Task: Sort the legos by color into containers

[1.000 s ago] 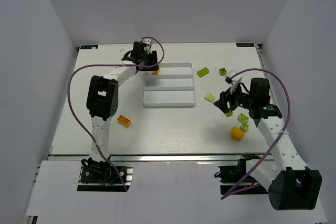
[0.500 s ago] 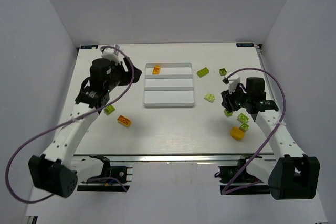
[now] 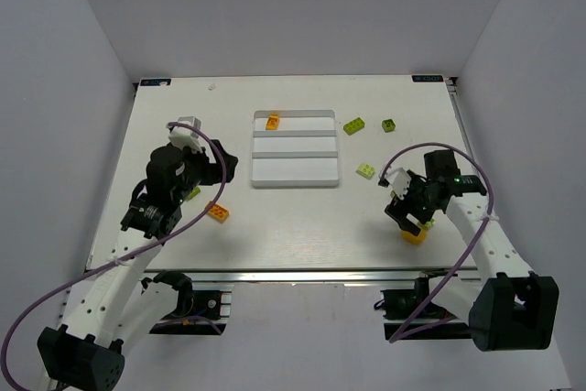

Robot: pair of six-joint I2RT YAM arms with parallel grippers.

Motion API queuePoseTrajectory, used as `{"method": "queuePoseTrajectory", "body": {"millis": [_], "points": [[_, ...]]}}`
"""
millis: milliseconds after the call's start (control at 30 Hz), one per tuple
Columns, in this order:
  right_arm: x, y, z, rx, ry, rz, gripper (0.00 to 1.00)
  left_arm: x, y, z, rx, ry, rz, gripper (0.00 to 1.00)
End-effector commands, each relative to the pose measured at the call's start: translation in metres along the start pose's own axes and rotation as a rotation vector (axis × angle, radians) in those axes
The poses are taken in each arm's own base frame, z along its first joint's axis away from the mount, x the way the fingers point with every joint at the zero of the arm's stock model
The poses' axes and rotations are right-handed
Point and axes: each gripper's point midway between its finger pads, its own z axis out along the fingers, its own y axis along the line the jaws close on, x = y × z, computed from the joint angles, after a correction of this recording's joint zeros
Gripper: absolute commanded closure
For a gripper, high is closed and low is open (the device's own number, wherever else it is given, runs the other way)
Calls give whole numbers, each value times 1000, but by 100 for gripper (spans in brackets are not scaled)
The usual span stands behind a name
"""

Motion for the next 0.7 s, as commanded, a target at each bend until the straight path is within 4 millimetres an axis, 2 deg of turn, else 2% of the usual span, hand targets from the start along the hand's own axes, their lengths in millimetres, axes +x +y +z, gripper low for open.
{"method": "queuePoseTrajectory", "body": {"millis": [0,333,500,533,633,667], "points": [[25,12,9,-50,92,-47,15,-8,0,-6,-4,-38,35,11],[49,16,41,-67,162,2,17,-13,0,-10,-1,-57,53,11],[58,13,51,-54,194,6,26,-14,7,-11,-41,-67,58,11],[60,14,52,-56,197,4,30,-13,9,-10,-47,-62,60,11],[59,15,53,-67,193,-5,51,-12,9,-9,-48,-59,61,11],[54,13,51,-70,177,-4,69,-12,9,-9,-49,-58,63,11]]}}
